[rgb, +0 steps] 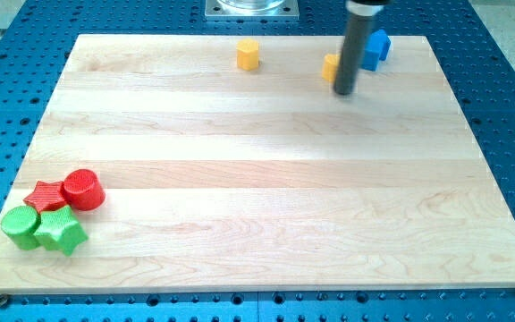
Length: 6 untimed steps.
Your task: Bring the hexagon above the heart
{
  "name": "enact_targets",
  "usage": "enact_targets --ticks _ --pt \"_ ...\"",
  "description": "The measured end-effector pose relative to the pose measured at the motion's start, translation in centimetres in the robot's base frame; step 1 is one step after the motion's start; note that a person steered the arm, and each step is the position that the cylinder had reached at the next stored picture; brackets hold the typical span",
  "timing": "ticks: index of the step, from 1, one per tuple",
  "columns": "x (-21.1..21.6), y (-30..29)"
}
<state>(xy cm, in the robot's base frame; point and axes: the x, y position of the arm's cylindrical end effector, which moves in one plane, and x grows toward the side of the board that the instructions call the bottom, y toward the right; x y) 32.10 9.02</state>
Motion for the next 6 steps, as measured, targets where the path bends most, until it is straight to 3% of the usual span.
enact_targets --ticks 1,2,4,5,6 --pt "0.0 -10.0" --pt "-2.9 -18.1" --pt "-5.7 -8.6" --pt "-8.7 -14.0" --pt "-9.2 -5.9"
